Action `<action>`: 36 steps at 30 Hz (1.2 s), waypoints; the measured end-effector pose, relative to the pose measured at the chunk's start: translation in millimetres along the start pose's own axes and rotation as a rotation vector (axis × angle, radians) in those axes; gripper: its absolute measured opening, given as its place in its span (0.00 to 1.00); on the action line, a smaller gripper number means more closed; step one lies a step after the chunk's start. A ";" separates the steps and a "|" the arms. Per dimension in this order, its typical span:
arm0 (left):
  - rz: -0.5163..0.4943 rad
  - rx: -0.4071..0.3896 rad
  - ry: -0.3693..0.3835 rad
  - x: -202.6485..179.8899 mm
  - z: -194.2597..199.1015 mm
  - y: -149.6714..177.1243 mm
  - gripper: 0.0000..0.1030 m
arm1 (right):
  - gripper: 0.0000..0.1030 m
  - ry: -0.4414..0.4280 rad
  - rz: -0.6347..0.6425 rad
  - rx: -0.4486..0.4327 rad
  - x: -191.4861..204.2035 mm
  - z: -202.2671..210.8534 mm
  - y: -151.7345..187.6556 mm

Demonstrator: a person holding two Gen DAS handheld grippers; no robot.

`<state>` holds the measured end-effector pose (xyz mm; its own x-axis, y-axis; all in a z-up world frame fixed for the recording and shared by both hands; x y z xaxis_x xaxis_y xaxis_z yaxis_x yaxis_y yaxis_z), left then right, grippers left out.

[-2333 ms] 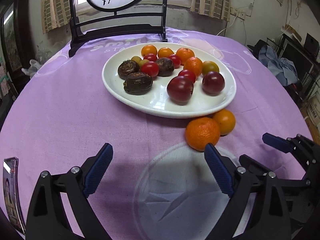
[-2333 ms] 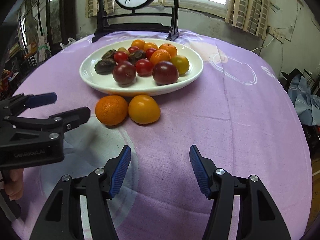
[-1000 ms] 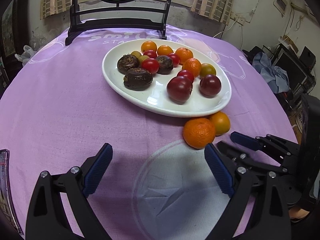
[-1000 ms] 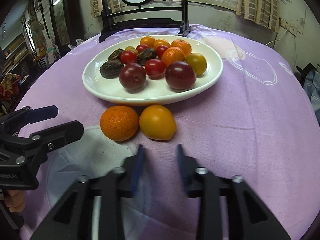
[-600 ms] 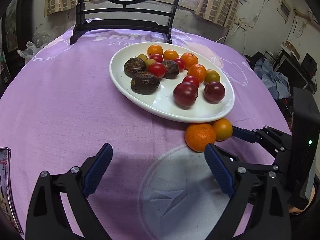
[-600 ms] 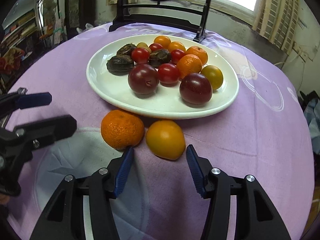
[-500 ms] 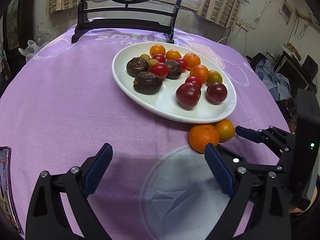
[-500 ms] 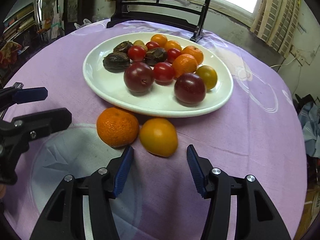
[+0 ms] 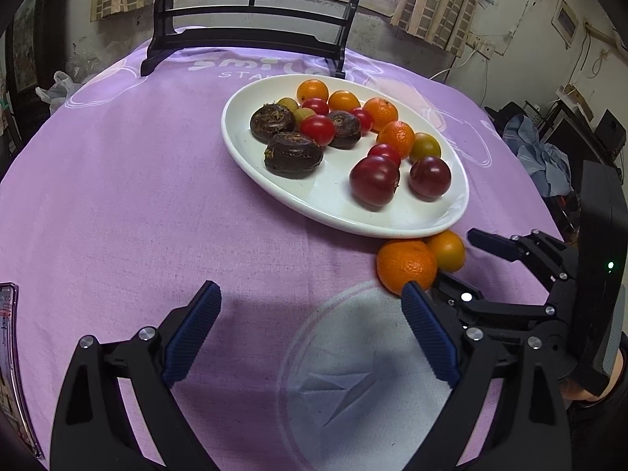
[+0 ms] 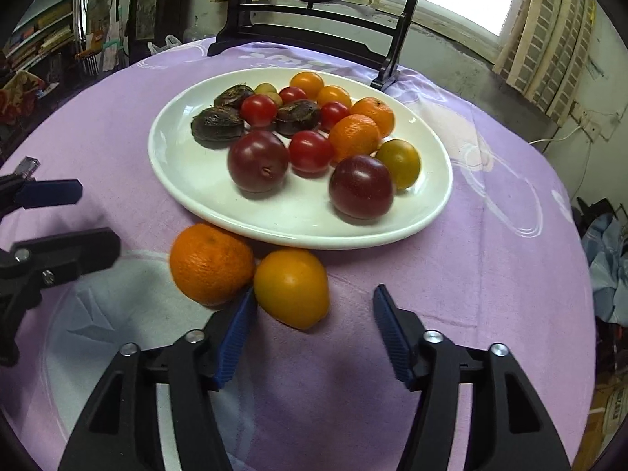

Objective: Organize fruits
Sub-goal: 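Grasp an orange-yellow tomato with the right tool while the left tool grasps a tangerine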

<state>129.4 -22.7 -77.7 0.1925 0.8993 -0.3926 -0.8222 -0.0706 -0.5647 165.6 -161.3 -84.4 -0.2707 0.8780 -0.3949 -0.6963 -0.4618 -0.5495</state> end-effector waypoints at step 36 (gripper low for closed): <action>-0.124 0.082 -0.014 -35.2 -32.4 24.4 0.88 | 0.36 -0.115 -0.247 0.056 -35.4 23.0 50.7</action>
<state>120.0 -70.0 -101.1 0.2885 0.9050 -0.3126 -0.8335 0.0767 -0.5471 124.6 -212.9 -81.4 -0.1597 0.9730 -0.1667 -0.7851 -0.2276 -0.5761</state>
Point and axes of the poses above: each gripper's, at about its wrist camera, not at the fingertips, and z roughly against the way its jaws point, x to its left, y to its underside, the point moved 10 cm from there along -z, roughly the way its jaws point, and after that the axes turned 14 degrees about y, right-handed, at the moved point
